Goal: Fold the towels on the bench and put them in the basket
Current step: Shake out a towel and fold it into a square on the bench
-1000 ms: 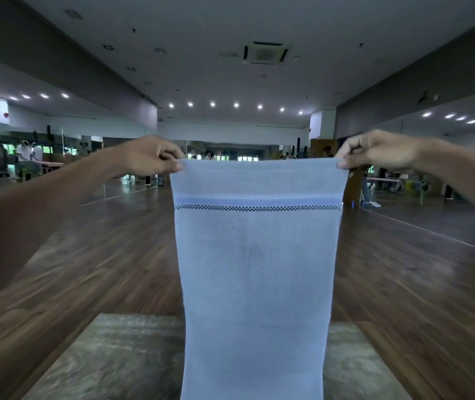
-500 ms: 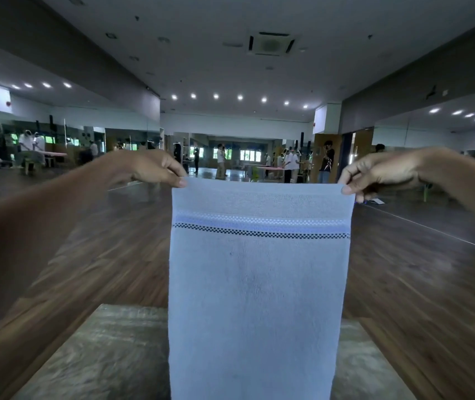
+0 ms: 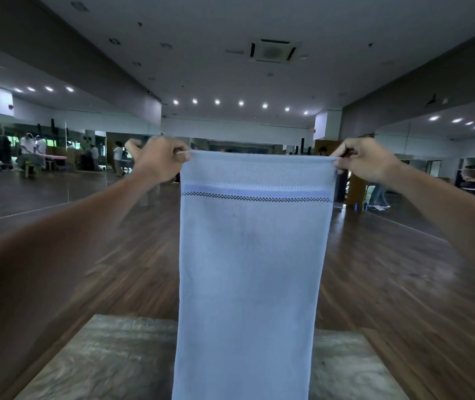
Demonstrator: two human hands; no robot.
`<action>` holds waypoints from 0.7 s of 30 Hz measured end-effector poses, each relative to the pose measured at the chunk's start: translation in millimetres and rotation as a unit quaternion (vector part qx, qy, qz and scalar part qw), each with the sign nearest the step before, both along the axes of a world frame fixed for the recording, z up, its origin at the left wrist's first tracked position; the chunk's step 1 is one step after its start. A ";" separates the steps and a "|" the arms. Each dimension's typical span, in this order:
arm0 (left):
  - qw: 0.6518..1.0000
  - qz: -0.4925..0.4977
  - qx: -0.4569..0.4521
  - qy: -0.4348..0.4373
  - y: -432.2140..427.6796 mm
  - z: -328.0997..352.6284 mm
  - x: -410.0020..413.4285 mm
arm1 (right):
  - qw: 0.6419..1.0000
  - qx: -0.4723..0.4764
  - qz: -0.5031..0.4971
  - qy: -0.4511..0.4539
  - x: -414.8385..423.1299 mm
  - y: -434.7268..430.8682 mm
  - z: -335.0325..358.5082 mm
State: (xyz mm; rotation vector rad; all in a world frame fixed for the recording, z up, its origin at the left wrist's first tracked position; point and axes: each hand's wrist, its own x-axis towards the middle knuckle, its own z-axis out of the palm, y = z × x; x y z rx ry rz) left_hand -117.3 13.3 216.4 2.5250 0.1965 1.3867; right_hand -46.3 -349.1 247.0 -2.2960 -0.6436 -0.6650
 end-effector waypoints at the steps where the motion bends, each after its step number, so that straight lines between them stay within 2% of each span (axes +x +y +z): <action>1: 1.000 -0.005 0.001 -0.012 -0.9 7.0 -3.1 | 1.000 0.015 -0.001 -0.011 0.9 -1.0 4.6; 5: 1.000 -0.001 0.004 -0.026 2.7 20.6 -16.8 | 0.998 0.055 0.026 -0.033 -5.1 -8.2 14.0; 7: 0.999 -0.033 0.010 -0.017 6.2 15.7 -26.2 | 0.998 0.043 0.048 -0.010 -18.0 -10.0 10.2; 9: 0.996 -0.082 0.021 0.023 7.7 4.1 -40.1 | 0.997 0.015 0.067 0.040 -30.2 -13.0 1.3; 11: 0.983 -0.144 0.022 0.110 8.6 -11.5 -57.1 | 0.990 -0.048 0.073 0.110 -39.4 -19.7 -12.3; 14: 0.934 -0.227 -0.006 0.276 11.0 -35.7 -80.8 | 0.966 -0.132 0.089 0.201 -52.6 -30.4 -37.4; 17: 0.869 -0.256 -0.035 0.423 14.8 -62.2 -95.1 | 0.936 -0.158 0.128 0.289 -65.1 -37.0 -70.1; 21: 0.804 -0.272 -0.064 0.525 17.1 -114.9 -103.8 | 0.889 -0.205 0.162 0.376 -73.9 -43.5 -124.2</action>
